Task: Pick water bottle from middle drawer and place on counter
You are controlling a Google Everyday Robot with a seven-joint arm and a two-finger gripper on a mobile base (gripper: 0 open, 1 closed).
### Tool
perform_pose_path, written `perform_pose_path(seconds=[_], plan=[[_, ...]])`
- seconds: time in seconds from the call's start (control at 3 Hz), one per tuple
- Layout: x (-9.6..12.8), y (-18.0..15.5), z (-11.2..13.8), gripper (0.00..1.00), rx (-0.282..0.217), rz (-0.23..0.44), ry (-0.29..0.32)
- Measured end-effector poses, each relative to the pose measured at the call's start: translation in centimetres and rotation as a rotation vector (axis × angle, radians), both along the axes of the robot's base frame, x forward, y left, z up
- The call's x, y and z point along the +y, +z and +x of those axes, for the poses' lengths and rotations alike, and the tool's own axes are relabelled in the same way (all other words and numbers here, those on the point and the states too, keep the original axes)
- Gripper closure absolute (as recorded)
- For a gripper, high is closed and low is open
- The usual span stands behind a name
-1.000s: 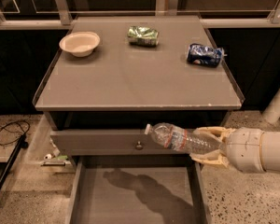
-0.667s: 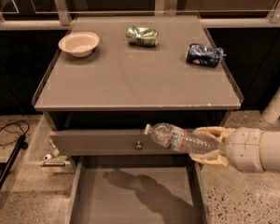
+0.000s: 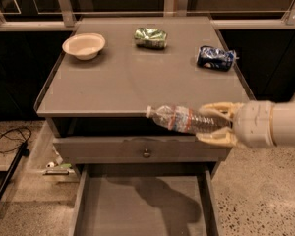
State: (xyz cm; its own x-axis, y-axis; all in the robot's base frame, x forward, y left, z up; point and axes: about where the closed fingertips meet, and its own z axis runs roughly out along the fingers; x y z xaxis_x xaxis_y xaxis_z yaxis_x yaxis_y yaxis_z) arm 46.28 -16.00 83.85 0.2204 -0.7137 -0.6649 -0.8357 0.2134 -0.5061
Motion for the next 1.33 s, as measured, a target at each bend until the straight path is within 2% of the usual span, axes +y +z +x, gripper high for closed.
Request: perform_pose_path(seconds=[0.33,0.67,1.0,1.33], plan=[[2.4,4.6,4.5,1.0,-0.064,-0.01,0.089],[4.6,7.4,9.8,1.0,-0.084,-0.024,0.14],[7.4,7.5,14.8,1.0,-0.031,-0.014,0.183],[9.3,5.5,18.6,1.0,0.07,0.025,0.158]])
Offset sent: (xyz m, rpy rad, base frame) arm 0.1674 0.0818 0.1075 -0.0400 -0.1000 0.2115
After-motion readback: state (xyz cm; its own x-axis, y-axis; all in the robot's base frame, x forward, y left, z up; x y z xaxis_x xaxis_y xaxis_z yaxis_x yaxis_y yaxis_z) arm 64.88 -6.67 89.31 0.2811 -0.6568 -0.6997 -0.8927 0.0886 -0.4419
